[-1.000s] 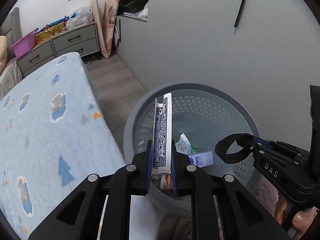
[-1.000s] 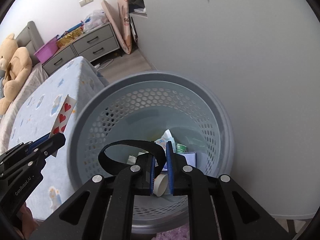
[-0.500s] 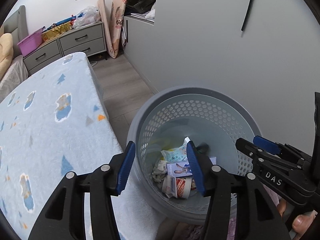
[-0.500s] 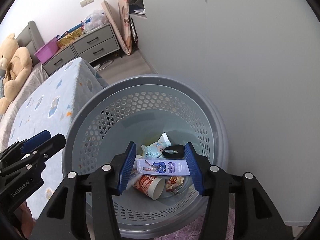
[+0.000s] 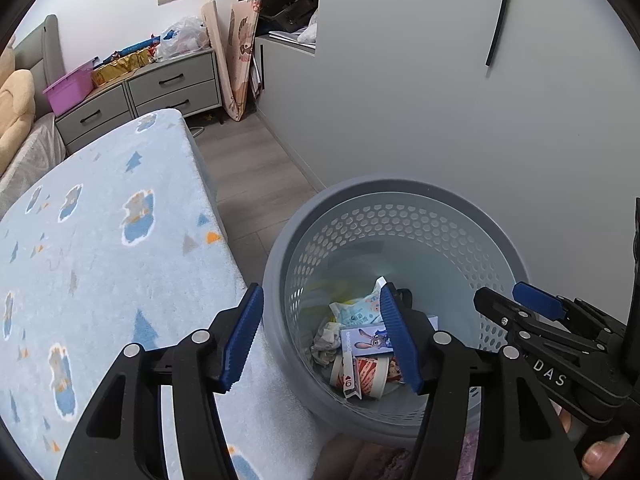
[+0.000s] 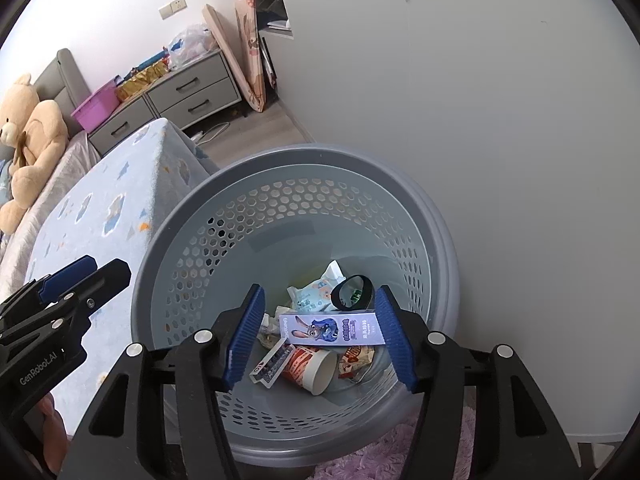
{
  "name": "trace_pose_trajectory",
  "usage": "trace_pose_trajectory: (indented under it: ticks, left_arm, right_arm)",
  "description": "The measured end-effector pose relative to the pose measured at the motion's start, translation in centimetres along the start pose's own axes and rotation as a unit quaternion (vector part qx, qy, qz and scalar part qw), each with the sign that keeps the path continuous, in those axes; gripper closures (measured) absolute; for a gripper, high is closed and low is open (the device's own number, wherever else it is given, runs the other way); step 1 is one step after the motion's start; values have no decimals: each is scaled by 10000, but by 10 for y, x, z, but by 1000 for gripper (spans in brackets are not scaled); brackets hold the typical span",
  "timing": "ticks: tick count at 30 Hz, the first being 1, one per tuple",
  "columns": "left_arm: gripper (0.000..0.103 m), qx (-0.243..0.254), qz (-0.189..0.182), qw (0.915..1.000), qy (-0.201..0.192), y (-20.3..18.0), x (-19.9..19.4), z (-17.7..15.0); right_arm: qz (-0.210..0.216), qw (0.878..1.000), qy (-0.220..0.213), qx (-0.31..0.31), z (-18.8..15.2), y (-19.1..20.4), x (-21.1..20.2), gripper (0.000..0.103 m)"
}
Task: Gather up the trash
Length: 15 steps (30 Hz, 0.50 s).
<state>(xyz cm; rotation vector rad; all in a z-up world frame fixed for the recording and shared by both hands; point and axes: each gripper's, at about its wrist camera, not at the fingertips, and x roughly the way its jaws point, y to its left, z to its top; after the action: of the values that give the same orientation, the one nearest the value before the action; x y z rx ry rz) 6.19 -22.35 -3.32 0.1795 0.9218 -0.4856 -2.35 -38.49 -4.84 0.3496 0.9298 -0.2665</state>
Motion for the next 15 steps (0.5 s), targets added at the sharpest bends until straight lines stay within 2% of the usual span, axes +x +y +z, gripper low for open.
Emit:
trace_pose_trajectory:
  ticks: [8, 15]
  left_arm:
    - [37, -38, 64, 10000, -19, 2, -3, 0]
    - [31, -50, 128, 9999, -91, 1, -8, 0]
  right_arm:
    - [37, 10000, -33, 78, -1, -3, -5, 41]
    - [27, 9999, -119, 89, -1, -3, -11, 32]
